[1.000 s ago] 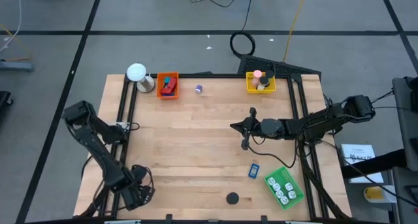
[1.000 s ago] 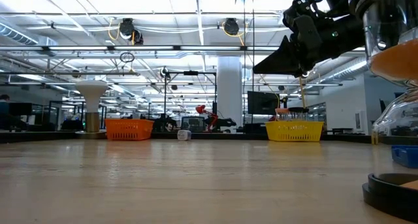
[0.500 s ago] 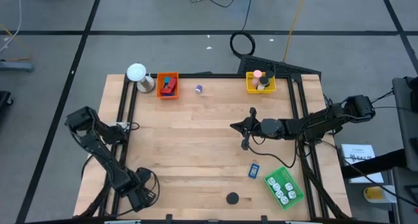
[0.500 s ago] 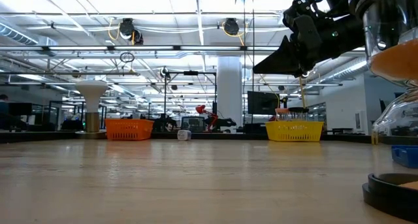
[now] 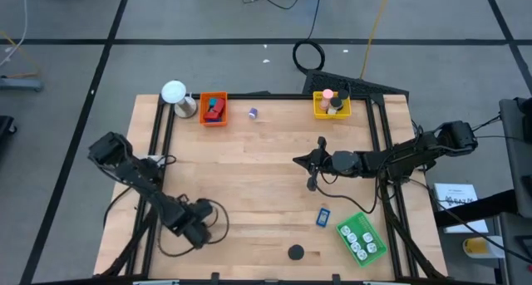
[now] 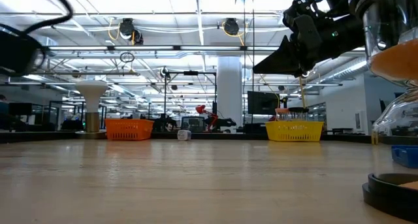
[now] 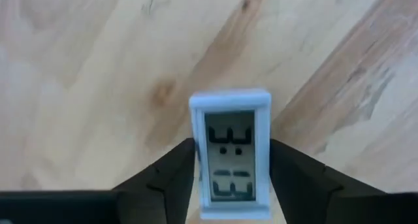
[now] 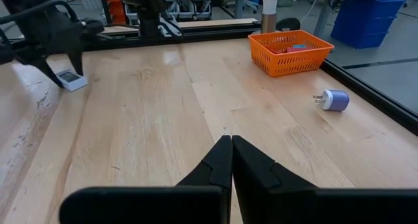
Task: Pick & Place Office items
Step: Put the white digital clock into the orange bin, then put the orange hourglass into the yellow bin
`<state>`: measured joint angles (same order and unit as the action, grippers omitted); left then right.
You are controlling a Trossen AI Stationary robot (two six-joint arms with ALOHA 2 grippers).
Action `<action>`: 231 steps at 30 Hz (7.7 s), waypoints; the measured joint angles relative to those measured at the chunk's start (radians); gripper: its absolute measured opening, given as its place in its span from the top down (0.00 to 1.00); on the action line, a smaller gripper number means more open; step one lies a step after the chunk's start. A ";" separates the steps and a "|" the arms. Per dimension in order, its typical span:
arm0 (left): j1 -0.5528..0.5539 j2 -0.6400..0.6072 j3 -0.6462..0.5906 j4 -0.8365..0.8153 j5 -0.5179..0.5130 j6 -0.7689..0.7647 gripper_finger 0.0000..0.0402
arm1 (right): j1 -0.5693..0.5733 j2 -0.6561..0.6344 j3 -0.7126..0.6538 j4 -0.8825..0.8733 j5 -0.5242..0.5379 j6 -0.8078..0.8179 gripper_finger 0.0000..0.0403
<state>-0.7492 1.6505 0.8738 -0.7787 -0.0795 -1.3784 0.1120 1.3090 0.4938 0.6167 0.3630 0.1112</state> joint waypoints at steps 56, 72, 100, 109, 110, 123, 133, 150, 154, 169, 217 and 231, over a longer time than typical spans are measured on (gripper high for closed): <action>1.138 -0.442 0.135 -0.239 -0.244 1.013 0.62 | 0.000 0.000 0.000 0.000 0.000 0.000 0.99; 1.497 -0.204 0.213 0.007 -0.101 1.240 0.61 | 0.000 0.000 0.000 0.000 0.000 0.000 0.99; 1.621 0.039 0.212 0.264 -0.122 1.195 0.57 | 0.000 0.000 0.000 0.000 0.000 0.000 0.99; 1.610 0.031 0.214 0.256 -0.122 1.215 0.41 | 0.000 0.000 0.000 0.000 0.000 0.000 0.99; 1.607 0.024 0.219 0.248 -0.121 1.226 0.41 | 0.000 0.000 0.000 0.000 0.000 0.000 0.99; 1.377 -0.263 0.123 0.393 -0.120 1.417 0.68 | 0.000 0.000 0.000 0.000 0.000 0.000 0.99; 1.203 -0.428 -0.287 1.139 0.027 1.383 0.81 | 0.000 0.000 0.000 0.000 0.000 0.000 0.99; 0.941 -0.408 -0.602 1.703 0.035 1.379 0.81 | 0.000 0.000 0.000 0.000 0.000 0.000 0.99; 0.907 -0.408 -0.606 1.697 0.035 1.376 0.81 | 0.000 0.000 0.000 0.000 0.000 0.000 0.99; 0.891 -0.407 -0.606 1.693 0.035 1.373 0.81 | 0.000 0.000 0.000 0.030 0.000 0.000 0.99; 0.891 -0.407 -0.605 1.696 0.034 1.374 0.81 | 0.643 0.371 0.809 -0.987 -0.054 0.389 0.16; 0.891 -0.407 -0.605 1.696 0.034 1.374 0.81 | 0.618 0.486 0.810 -0.869 -0.140 0.314 0.16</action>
<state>0.1413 1.2434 0.2687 0.9173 -0.0452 -0.0044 0.7296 1.7946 1.3040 -0.2519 0.2230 0.4251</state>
